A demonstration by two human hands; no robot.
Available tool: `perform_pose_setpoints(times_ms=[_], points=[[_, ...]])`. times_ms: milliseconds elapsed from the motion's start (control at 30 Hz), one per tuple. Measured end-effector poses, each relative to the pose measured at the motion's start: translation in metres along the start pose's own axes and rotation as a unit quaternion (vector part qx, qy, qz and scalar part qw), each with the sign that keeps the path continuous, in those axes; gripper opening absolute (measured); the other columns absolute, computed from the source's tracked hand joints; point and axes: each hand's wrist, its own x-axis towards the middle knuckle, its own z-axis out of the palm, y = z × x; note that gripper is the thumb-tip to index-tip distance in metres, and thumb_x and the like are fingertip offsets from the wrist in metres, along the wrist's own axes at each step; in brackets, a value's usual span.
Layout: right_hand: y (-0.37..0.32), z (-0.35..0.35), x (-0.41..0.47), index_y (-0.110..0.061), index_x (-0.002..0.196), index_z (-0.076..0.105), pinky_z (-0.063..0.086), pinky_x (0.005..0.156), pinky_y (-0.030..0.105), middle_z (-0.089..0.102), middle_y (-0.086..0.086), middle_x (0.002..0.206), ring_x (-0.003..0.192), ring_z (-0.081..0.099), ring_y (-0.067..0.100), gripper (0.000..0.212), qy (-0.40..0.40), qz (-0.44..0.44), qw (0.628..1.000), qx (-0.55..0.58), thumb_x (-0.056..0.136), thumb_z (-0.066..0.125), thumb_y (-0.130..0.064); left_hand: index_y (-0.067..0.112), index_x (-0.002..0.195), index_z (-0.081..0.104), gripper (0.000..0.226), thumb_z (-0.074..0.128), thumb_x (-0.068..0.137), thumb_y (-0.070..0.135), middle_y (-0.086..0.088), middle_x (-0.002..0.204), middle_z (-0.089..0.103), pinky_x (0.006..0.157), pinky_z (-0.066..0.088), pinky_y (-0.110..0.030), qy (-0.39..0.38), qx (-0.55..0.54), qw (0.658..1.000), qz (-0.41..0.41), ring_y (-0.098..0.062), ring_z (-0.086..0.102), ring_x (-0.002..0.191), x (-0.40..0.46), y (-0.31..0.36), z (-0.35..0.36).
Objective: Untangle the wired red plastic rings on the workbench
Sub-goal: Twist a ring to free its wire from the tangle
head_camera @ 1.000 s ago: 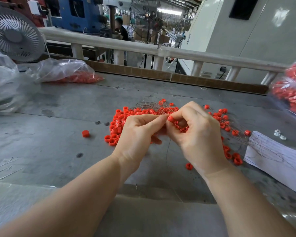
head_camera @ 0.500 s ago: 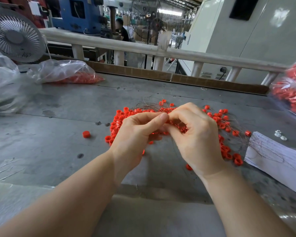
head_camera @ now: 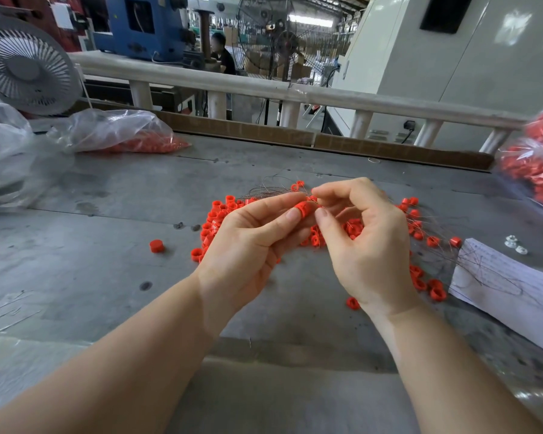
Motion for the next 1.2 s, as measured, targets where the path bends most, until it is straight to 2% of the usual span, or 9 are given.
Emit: perform_pose_setpoints(times_ms=[100, 267, 467, 567, 800, 900, 1000, 1100, 1200], points=[[-0.002, 0.0, -0.001, -0.007, 0.089, 0.068, 0.044, 0.071, 0.016, 0.062, 0.0, 0.083, 0.072, 0.055, 0.008, 0.01, -0.013, -0.017, 1.0, -0.012, 0.079, 0.066, -0.007, 0.009, 0.087, 0.076, 0.022, 0.063, 0.069, 0.008, -0.009, 0.09, 0.074, 0.069, 0.055, -0.019, -0.007, -0.003, 1.0, 0.006, -0.015, 0.071, 0.082, 0.0, 0.0, -0.001], [-0.001, 0.001, -0.001, -0.007, 0.087, 0.07, 0.042, 0.071, 0.013, 0.062, 0.0, 0.083, 0.074, 0.056, 0.009, 0.016, -0.01, -0.013, 0.999, -0.027, 0.076, 0.075, -0.018, 0.015, 0.079, 0.077, 0.019, 0.062, 0.07, 0.008, -0.004, 0.083, 0.074, 0.068, 0.054, -0.017, -0.013, -0.001, 1.0, 0.027, -0.011, 0.071, 0.08, -0.001, 0.0, -0.001], [-0.002, 0.003, 0.0, -0.005, 0.084, 0.073, 0.041, 0.067, 0.009, 0.06, 0.001, 0.079, 0.071, 0.054, 0.005, 0.012, -0.002, 0.011, 1.0, 0.013, 0.074, 0.076, -0.011, 0.015, 0.075, 0.077, 0.018, 0.061, 0.069, 0.008, -0.003, 0.079, 0.074, 0.067, 0.054, -0.016, -0.008, 0.012, 0.999, 0.049, -0.01, 0.07, 0.076, -0.001, 0.0, 0.003], [-0.004, 0.003, 0.001, -0.008, 0.082, 0.072, 0.041, 0.067, 0.008, 0.059, 0.0, 0.077, 0.071, 0.055, 0.005, 0.011, -0.01, 0.042, 0.997, 0.061, 0.073, 0.077, -0.005, 0.015, 0.073, 0.076, 0.016, 0.061, 0.069, 0.009, -0.003, 0.077, 0.073, 0.061, 0.053, -0.015, -0.005, 0.034, 0.997, 0.062, -0.01, 0.07, 0.072, -0.003, 0.001, 0.005], [-0.007, 0.001, 0.001, -0.012, 0.078, 0.068, 0.042, 0.066, 0.009, 0.061, 0.001, 0.076, 0.071, 0.057, 0.003, 0.016, -0.02, 0.059, 0.992, 0.106, 0.072, 0.076, -0.001, 0.009, 0.084, 0.067, 0.014, 0.061, 0.072, 0.009, -0.001, 0.075, 0.073, 0.058, 0.05, -0.012, 0.009, 0.108, 0.987, 0.115, -0.008, 0.069, 0.069, -0.006, 0.003, 0.009], [-0.007, 0.001, 0.002, -0.013, 0.079, 0.068, 0.043, 0.067, 0.009, 0.062, 0.0, 0.077, 0.071, 0.058, 0.004, 0.016, -0.018, 0.064, 0.991, 0.114, 0.072, 0.076, -0.001, 0.006, 0.088, 0.066, 0.016, 0.06, 0.073, 0.008, 0.001, 0.07, 0.072, 0.05, 0.046, -0.008, 0.014, 0.098, 0.989, 0.114, -0.003, 0.065, 0.058, -0.007, 0.002, 0.01], [-0.006, 0.001, 0.001, -0.012, 0.078, 0.068, 0.043, 0.067, 0.01, 0.062, 0.0, 0.076, 0.069, 0.058, 0.004, 0.016, -0.018, 0.068, 0.99, 0.121, 0.071, 0.077, -0.001, 0.011, 0.085, 0.069, 0.016, 0.062, 0.071, 0.01, -0.002, 0.077, 0.073, 0.06, 0.051, -0.013, 0.014, 0.081, 0.992, 0.1, -0.01, 0.07, 0.071, -0.006, 0.0, 0.008], [-0.004, 0.001, 0.001, -0.013, 0.076, 0.068, 0.044, 0.067, 0.013, 0.062, 0.0, 0.075, 0.068, 0.057, 0.005, 0.017, -0.023, 0.07, 0.99, 0.124, 0.071, 0.077, -0.001, 0.011, 0.085, 0.069, 0.016, 0.061, 0.071, 0.009, -0.003, 0.079, 0.074, 0.063, 0.052, -0.014, 0.011, 0.08, 0.993, 0.09, -0.011, 0.071, 0.074, -0.005, 0.001, 0.008], [-0.004, 0.001, 0.001, -0.017, 0.074, 0.067, 0.044, 0.066, 0.014, 0.061, -0.005, 0.073, 0.067, 0.056, 0.004, 0.018, -0.023, 0.073, 0.989, 0.128, 0.071, 0.078, -0.003, 0.007, 0.087, 0.066, 0.013, 0.059, 0.076, 0.006, 0.001, 0.072, 0.073, 0.052, 0.047, -0.009, 0.008, 0.106, 0.99, 0.094, -0.004, 0.068, 0.063, -0.007, 0.003, 0.01]])
